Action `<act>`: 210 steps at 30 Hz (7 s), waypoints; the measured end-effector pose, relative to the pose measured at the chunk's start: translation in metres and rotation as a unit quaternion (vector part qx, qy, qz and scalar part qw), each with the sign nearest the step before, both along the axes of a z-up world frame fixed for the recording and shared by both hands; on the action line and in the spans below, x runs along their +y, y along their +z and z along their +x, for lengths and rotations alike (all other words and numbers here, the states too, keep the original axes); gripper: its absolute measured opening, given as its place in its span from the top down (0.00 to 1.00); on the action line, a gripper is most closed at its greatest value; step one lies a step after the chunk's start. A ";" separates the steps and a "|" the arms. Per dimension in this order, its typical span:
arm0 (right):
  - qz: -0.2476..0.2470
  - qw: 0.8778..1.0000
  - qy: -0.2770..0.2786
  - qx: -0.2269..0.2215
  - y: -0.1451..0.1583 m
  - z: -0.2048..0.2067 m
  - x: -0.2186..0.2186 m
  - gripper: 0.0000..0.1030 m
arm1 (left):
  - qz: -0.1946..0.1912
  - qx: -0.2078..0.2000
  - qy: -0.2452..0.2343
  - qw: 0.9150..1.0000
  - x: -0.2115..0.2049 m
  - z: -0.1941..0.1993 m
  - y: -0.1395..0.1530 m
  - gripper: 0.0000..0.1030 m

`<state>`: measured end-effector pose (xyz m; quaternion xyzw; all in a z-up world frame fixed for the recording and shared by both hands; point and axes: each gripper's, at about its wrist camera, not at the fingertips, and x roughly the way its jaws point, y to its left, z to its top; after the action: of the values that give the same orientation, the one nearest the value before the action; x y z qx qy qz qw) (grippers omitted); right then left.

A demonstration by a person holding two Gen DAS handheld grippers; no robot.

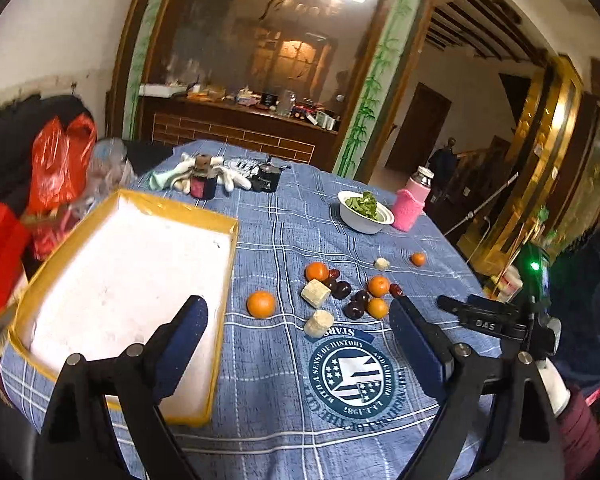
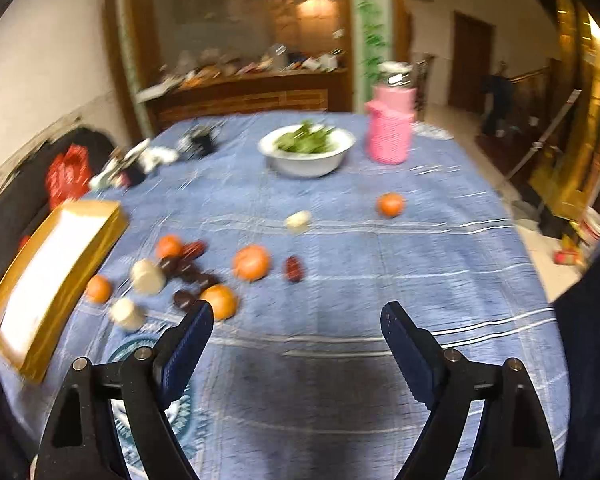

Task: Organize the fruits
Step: 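Grasp the beige round cake with the left tool while the right tool grasps an orange, then carry both items over the yellow-rimmed tray and open both tools to drop them, then grasp another orange with the right tool while the left tool grasps a white cylindrical piece, then carry the white piece and orange over the tray and release both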

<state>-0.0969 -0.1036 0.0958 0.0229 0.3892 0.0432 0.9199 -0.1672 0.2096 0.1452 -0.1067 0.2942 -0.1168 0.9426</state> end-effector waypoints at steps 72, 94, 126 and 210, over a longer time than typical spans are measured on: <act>0.153 0.931 0.303 0.132 -0.045 0.043 0.314 0.62 | -0.100 0.119 0.179 0.972 0.182 0.050 -0.081 0.45; 0.119 0.971 0.193 0.071 -0.041 0.062 0.182 0.46 | -0.112 0.093 0.113 0.983 0.128 0.052 -0.062 0.16; 0.190 0.979 0.076 -0.002 -0.061 0.060 0.026 0.65 | 0.036 0.128 -0.028 0.991 -0.055 0.109 -0.078 0.27; 0.176 0.974 0.142 0.026 -0.026 0.002 0.121 0.43 | -0.120 0.145 -0.052 0.981 0.016 0.044 -0.064 0.04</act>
<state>-0.0946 0.0178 0.0697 0.1300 0.3987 0.2405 0.8754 -0.1235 0.2260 0.0816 -0.2195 0.4165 -0.1833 0.8630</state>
